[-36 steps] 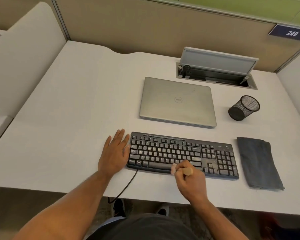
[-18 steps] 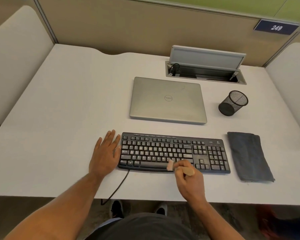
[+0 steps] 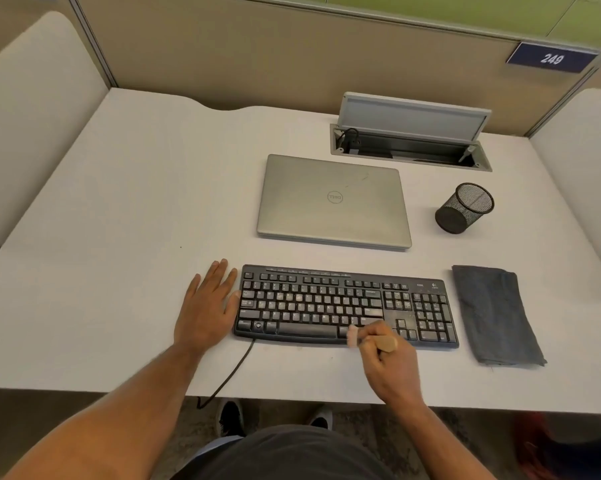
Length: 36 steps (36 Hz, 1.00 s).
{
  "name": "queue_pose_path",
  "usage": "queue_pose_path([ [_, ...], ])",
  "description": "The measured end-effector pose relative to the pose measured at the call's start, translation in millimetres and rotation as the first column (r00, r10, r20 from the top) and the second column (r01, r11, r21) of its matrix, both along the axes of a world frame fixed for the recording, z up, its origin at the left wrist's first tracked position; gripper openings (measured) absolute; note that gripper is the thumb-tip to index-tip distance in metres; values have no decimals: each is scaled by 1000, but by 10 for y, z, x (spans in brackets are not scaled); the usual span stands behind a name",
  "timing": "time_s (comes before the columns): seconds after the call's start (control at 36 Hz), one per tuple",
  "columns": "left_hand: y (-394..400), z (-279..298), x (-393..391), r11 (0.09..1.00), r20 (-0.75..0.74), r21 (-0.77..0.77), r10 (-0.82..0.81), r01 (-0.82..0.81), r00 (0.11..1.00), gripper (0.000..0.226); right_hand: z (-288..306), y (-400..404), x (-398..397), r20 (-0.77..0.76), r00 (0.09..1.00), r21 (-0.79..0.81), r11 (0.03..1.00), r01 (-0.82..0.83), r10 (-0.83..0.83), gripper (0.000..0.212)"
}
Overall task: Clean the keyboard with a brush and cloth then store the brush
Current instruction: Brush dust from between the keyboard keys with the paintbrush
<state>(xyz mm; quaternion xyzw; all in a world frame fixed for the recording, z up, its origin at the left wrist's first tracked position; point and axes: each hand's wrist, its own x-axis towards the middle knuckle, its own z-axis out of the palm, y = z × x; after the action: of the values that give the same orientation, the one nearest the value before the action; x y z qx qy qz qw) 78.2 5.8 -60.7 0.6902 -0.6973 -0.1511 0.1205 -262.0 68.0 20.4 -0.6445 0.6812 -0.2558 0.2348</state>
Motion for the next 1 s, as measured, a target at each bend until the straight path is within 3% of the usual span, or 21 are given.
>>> queue_pose_path([
  [0.14,0,7,-6,1000,-2,-1,-1,1,1000,72,-41,4,-182,-10,994,8,994,109,-109,28],
  [0.33,0,5,-8,1000,6,-14,2,-2,1000,71,50,53,36,27,1000,9,1000,2,-2,13],
  [0.44,-6,34,-28,1000,11,-20,15,-15,1000,72,71,46,-125,22,995,-12,995,99,-99,34],
  [0.56,-8,59,-46,1000,6,-8,31,-31,1000,74,63,27,-287,13,985,-24,984,175,-175,17],
  [0.64,-14,79,-59,999,9,3,43,-43,999,74,25,2,-343,37,986,13,987,161,-162,26],
  [0.86,-71,145,-170,995,53,20,99,-100,994,67,45,-6,-519,57,977,15,978,206,-207,17],
  [1.0,-176,237,-455,982,2,-47,183,-183,983,52,40,-4,-507,13,993,74,990,117,-118,15],
])
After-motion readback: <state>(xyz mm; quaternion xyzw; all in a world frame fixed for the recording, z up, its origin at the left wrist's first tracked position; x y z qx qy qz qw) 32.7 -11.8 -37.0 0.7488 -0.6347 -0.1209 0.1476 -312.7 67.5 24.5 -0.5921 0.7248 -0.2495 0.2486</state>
